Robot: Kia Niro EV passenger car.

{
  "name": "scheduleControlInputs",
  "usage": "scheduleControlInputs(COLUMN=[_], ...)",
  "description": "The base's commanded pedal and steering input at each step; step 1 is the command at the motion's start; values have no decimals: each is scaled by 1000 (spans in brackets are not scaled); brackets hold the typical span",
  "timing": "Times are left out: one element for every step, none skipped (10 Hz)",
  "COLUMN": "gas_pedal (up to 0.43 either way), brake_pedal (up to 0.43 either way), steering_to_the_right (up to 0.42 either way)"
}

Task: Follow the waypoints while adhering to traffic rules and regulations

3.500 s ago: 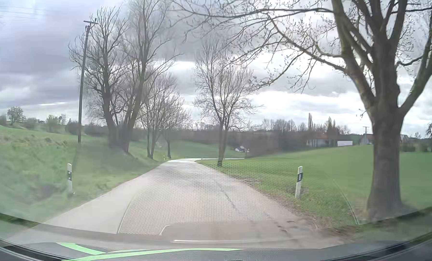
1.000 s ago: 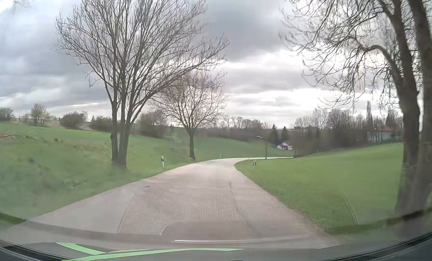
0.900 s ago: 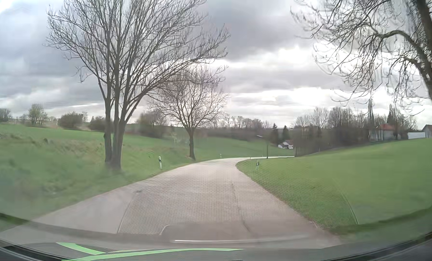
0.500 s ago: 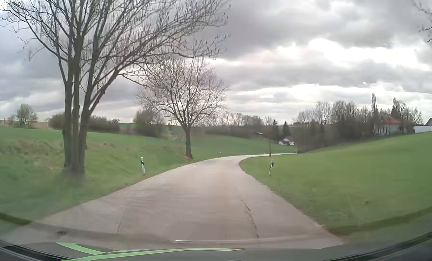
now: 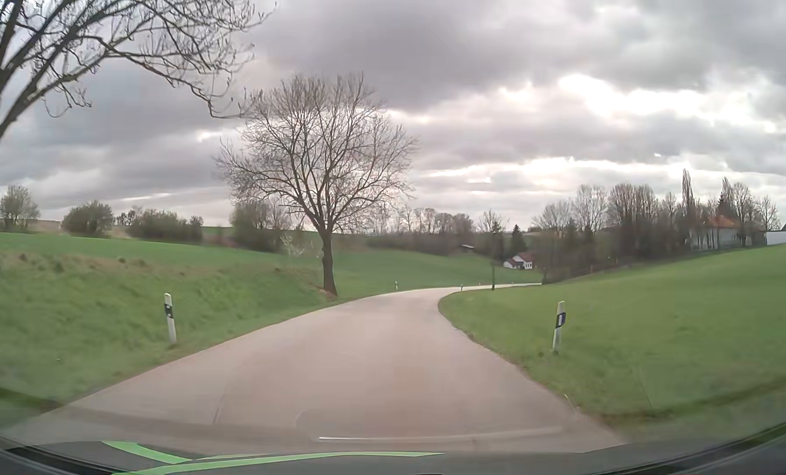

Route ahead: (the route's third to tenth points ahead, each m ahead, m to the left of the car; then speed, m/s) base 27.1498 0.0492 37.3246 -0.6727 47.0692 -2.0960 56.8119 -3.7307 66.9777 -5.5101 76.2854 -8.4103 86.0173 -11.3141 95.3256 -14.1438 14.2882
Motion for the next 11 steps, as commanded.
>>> scheduleControlInputs(gas_pedal=[0, 0, 0, 0, 0, 0, 0, 0, 0, 0, 0], brake_pedal=[0, 0, 0, 6, 12, 30, 37, 43, 49, 49, 49], steering_to_the_right=[14, 13, 12, 11, 12, 11, 11, 11, 11, 11, 12])
